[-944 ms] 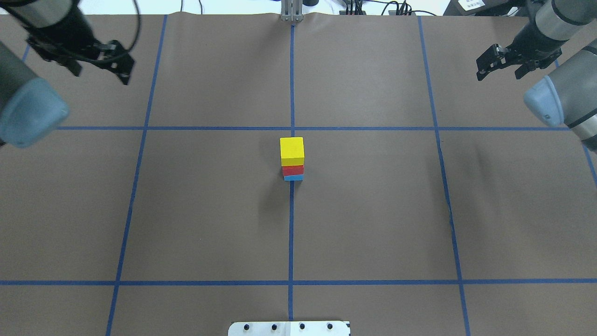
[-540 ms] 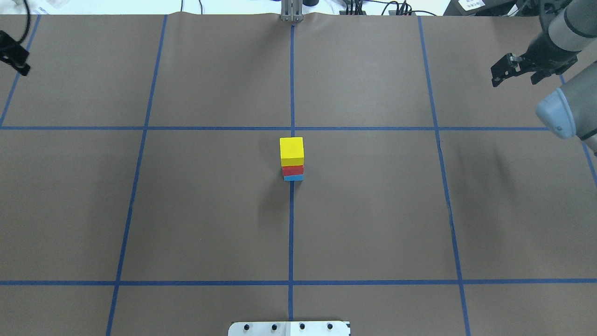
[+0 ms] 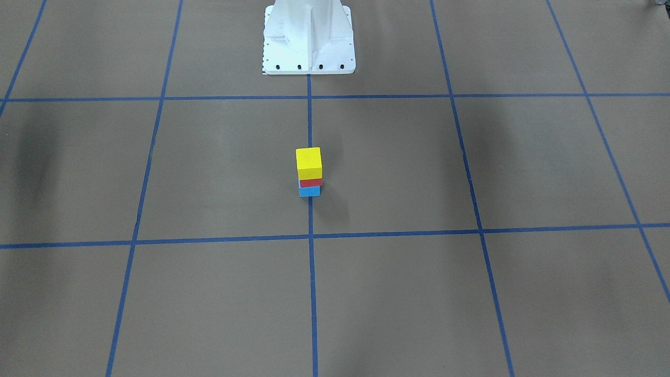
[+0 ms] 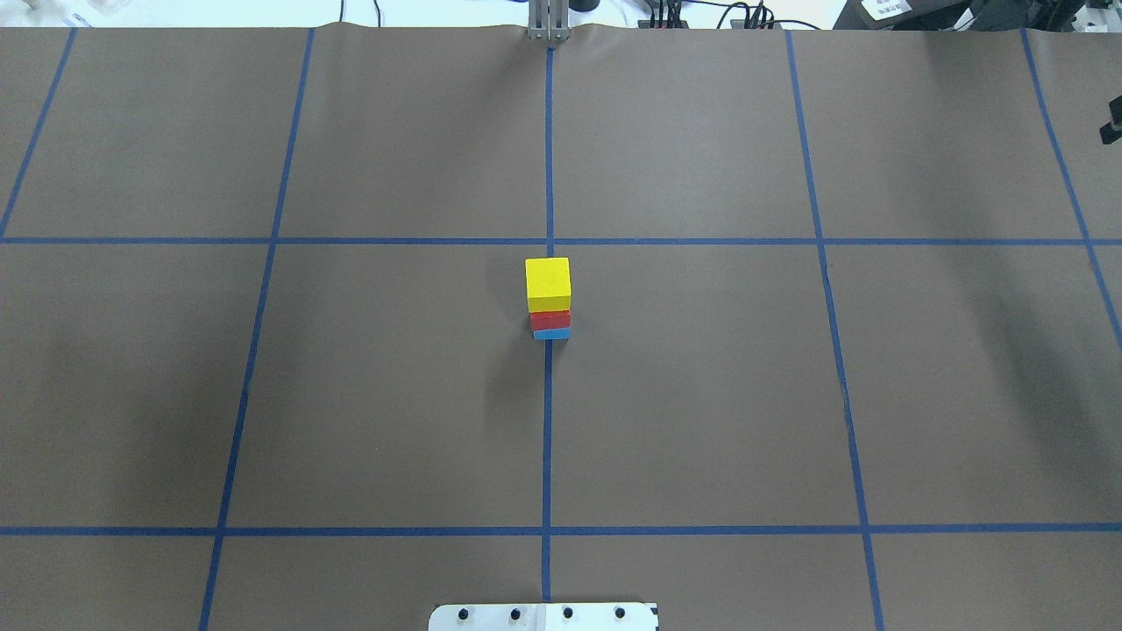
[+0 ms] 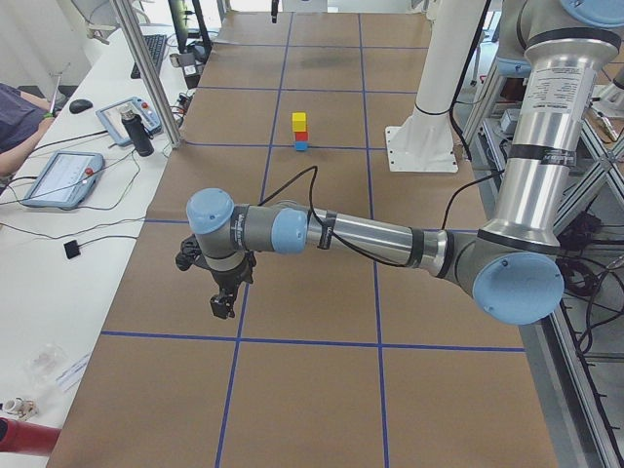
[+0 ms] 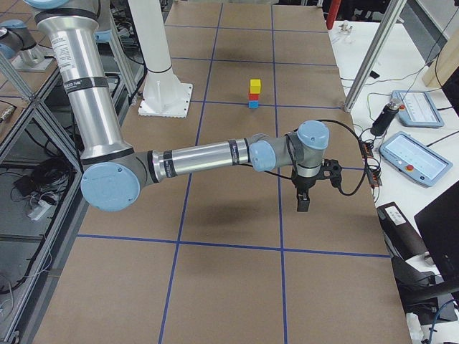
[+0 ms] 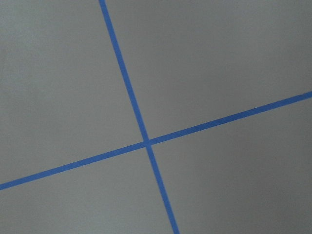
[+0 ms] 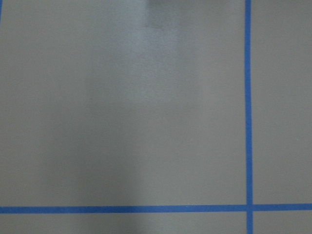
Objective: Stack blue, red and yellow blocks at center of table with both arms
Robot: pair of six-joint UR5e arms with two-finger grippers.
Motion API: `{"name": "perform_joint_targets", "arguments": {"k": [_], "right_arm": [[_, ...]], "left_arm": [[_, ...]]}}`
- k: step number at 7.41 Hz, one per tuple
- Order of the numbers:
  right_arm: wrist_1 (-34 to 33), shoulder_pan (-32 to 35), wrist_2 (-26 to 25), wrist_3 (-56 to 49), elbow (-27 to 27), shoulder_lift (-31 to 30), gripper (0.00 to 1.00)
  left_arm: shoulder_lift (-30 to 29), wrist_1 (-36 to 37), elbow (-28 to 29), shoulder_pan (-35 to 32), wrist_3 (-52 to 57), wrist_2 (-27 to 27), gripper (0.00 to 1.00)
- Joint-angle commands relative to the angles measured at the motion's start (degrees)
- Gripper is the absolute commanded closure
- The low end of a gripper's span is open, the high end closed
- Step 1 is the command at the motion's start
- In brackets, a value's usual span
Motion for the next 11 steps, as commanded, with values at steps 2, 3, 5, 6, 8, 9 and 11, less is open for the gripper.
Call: {"name": "perform_joint_targets", "arguments": {"k": [2,3,5,6,8,9,11], "right_arm": [[-4.68,6.13,6.02,-5.71,1.76,-3.87,0.01],[-4.77,7.01,6.02,-5.8,1.77,-4.32,0.01],[-4.77,7.46,6.02,-5.8,1.77,-5.72,0.01],[-4.77,8.07,6.11,-5.8,2.12,-6.95,0.01],[-4.24,8.52,6.11,-5.98,3.17,-10.02,0.01],[-3.89,8.52,6.11,-6.07,4.05,-11.86,0.01],[-3.89,8.43,6.02,-7.12,5.46,-12.76,0.01]], "left_arm": [[-0.44,-0.64,1.48,-0.14,-1.23,0.32,0.0],[-0.54,-0.64,1.06,-0.05,-6.12,0.32,0.0],[-0.97,-0.64,1.14,0.21,-7.31,0.32,0.0],[-1.06,-0.64,1.58,0.21,-7.4,0.32,0.0],[-0.98,-0.72,1.49,0.21,-7.32,0.32,0.0],[-0.98,-0.72,1.49,0.21,-7.31,0.32,0.0],[-0.8,-0.72,1.49,0.21,-7.31,0.32,0.0]]}}
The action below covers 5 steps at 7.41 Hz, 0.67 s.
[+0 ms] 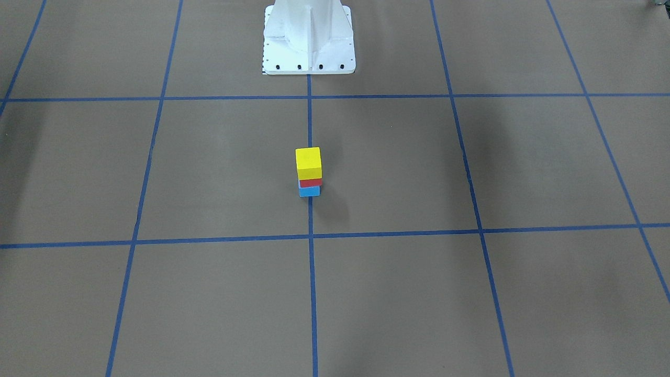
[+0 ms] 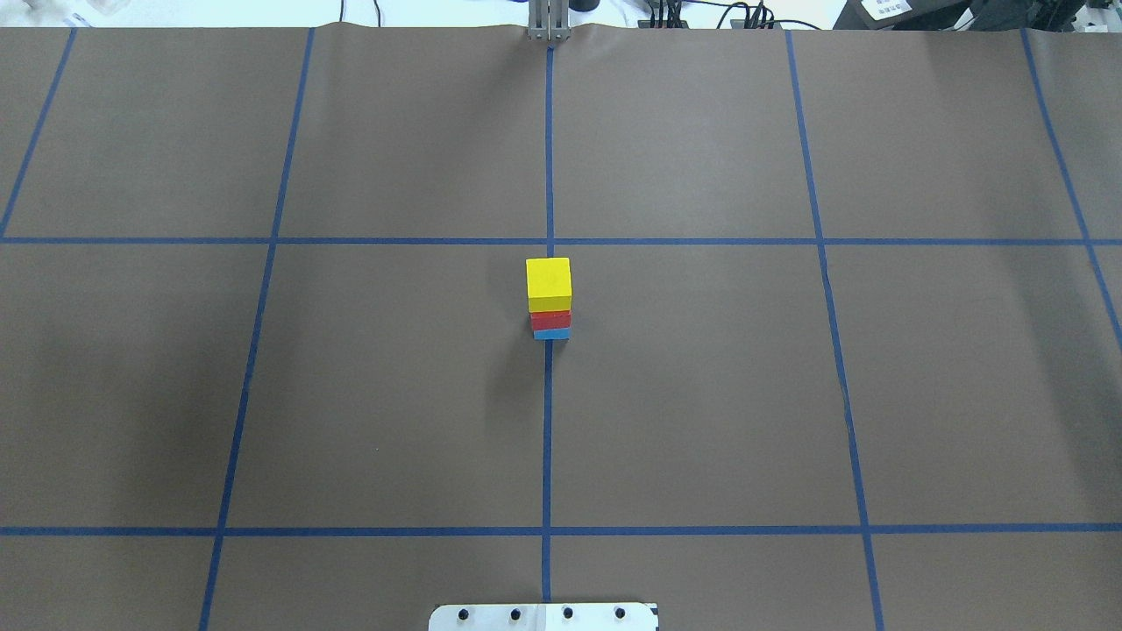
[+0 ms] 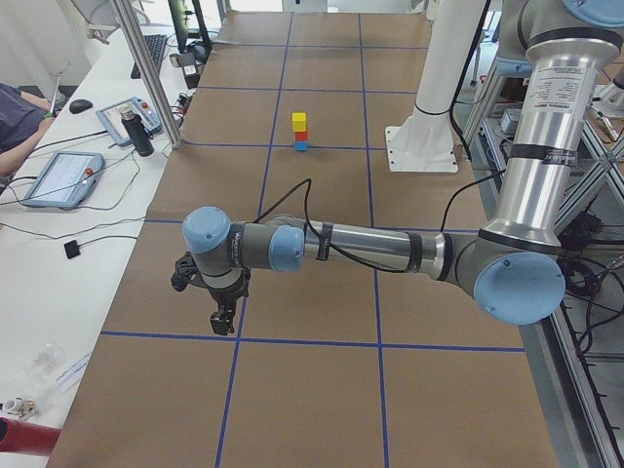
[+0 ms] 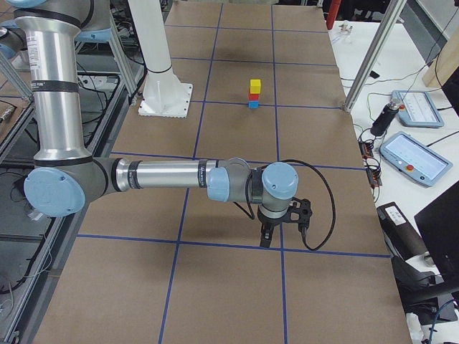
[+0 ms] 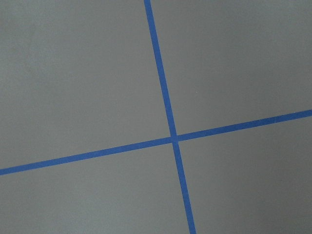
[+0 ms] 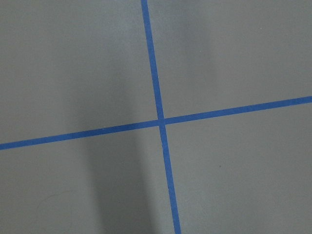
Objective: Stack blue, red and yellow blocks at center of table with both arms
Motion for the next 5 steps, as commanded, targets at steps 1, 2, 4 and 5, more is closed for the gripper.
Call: {"name": "perform_joint_targets", "arguments": {"k": [1,2,4,5], "right_arm": [[0.01,-0.05,-0.07,-4.62,0.66,-0.54,0.01],[0.01,-0.05,0.02,-6.57,0.58,-0.28,0.01],[0.01,-0.05,0.11,-6.07,0.66,-0.1,0.01],[0.01,-0.05,0.02,-5.98,0.58,-0.1,0.01]], "left_arm": [[0.09,0.0,0.0,0.09,0.0,0.0,0.0],[0.09,0.0,0.0,0.0,0.0,0.0,0.0],[0.09,0.0,0.0,0.09,0.0,0.0,0.0],[0.09,0.0,0.09,0.0,0.0,0.09,0.0]]}}
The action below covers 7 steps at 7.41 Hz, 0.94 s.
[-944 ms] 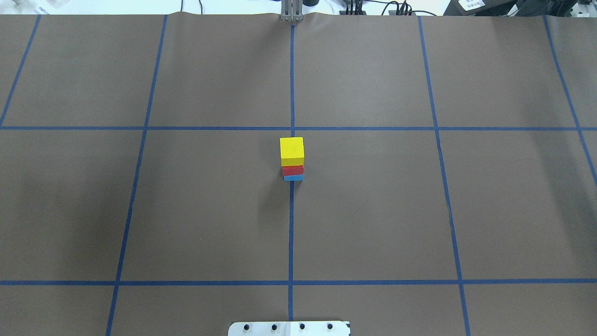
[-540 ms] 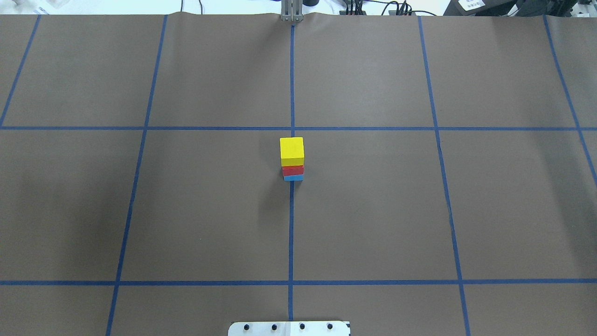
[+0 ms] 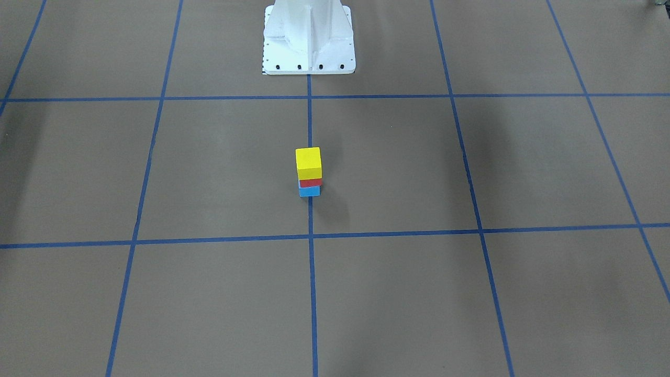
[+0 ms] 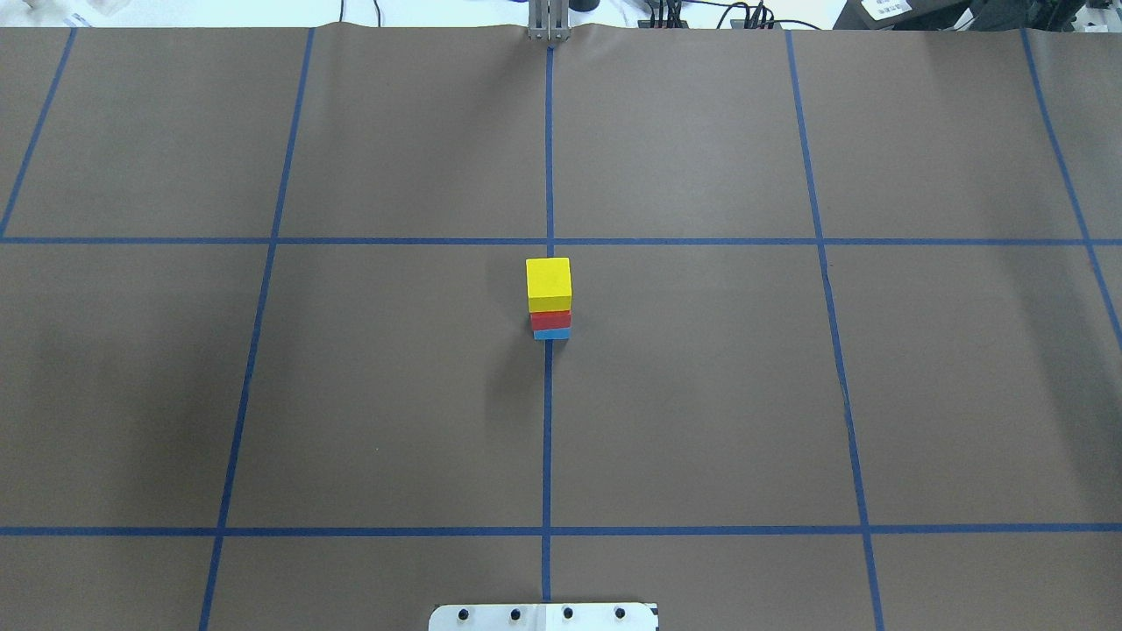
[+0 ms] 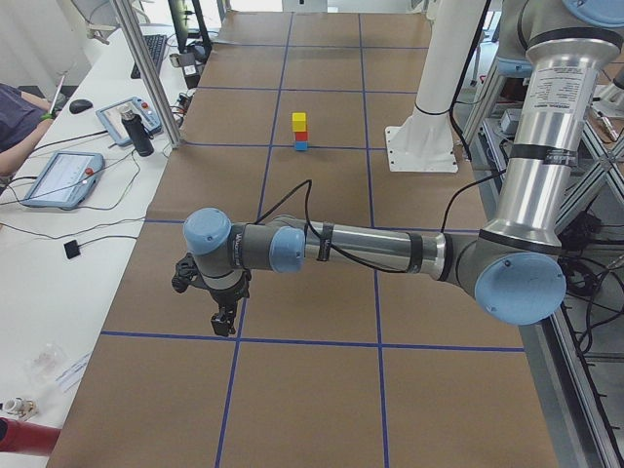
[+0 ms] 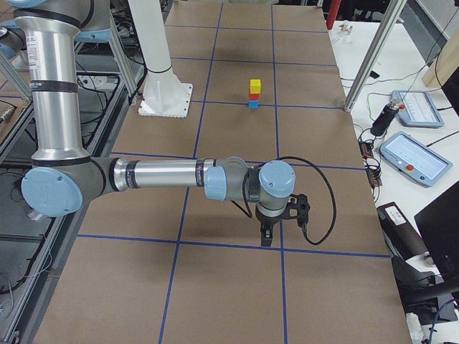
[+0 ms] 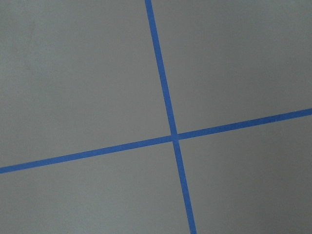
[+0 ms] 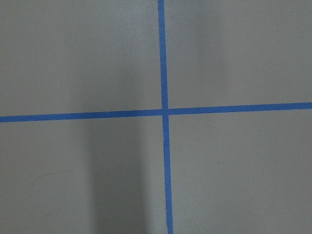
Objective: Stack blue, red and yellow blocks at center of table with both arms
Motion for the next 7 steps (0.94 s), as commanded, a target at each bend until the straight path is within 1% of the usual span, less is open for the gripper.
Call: {"name": "perform_joint_targets", "arguments": {"k": [1,7], "right_arm": [[0.09,0.0,-0.12,0.1,0.04,0.04,0.01],[0.09,0.0,-0.56,0.1,-0.04,-0.05,0.01]], "left_arm": [[0.09,0.0,0.05,-0.03,0.0,0.05,0.0],[-0.17,0.09,0.84,-0.03,0.0,0.05,0.0]]}}
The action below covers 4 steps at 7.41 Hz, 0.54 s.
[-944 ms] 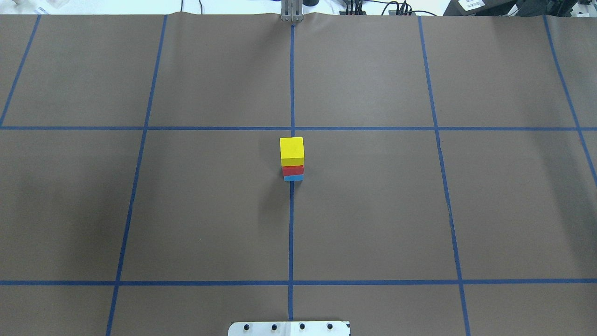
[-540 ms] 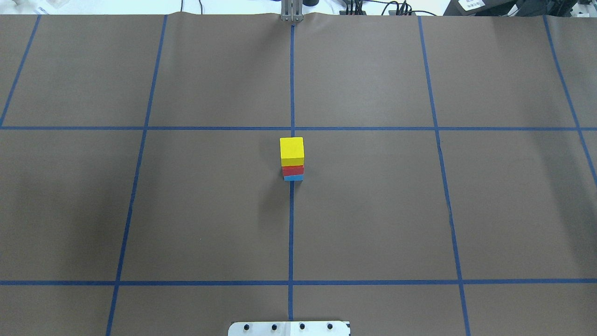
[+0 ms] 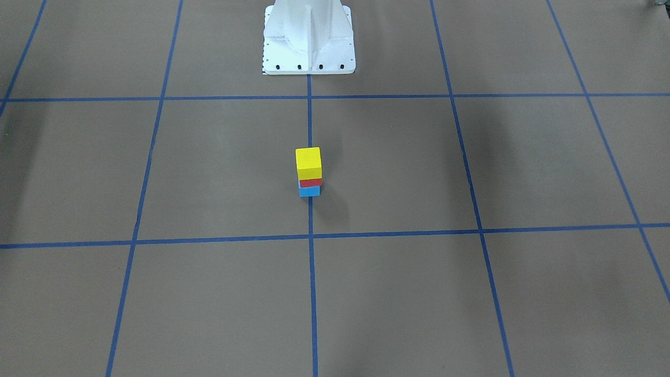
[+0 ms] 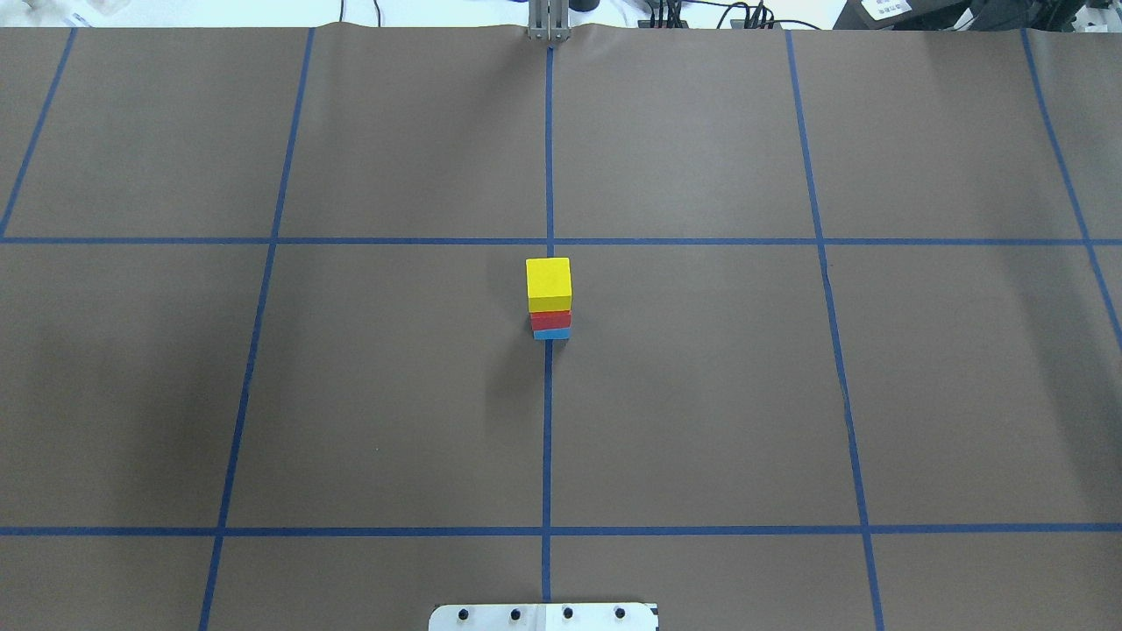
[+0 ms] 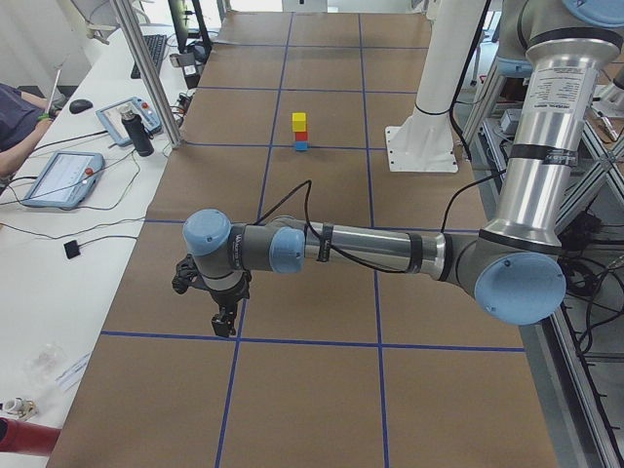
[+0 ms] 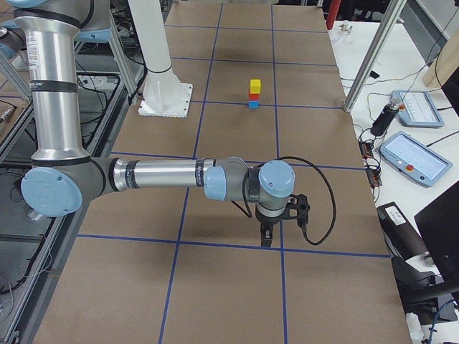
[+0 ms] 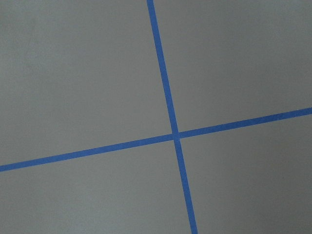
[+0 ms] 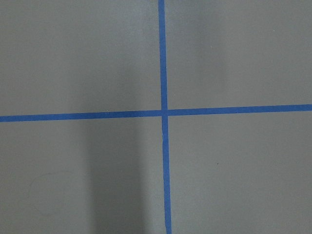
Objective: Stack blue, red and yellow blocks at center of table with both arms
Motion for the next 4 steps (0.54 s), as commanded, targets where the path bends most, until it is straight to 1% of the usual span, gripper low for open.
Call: {"name": "perform_joint_targets", "arguments": {"k": [1,4], "right_arm": [[0.0,0.0,-0.1,0.0,-0.08,-0.06,0.01],[0.0,0.0,-0.01,0.0,-0.08,0.12,0.01]], "left_arm": [[0.08,0.0,0.33,0.01,0.09,-0.09,0.0],[1.05,-0.09,0.33,-0.25,0.26,-0.09,0.0]]}}
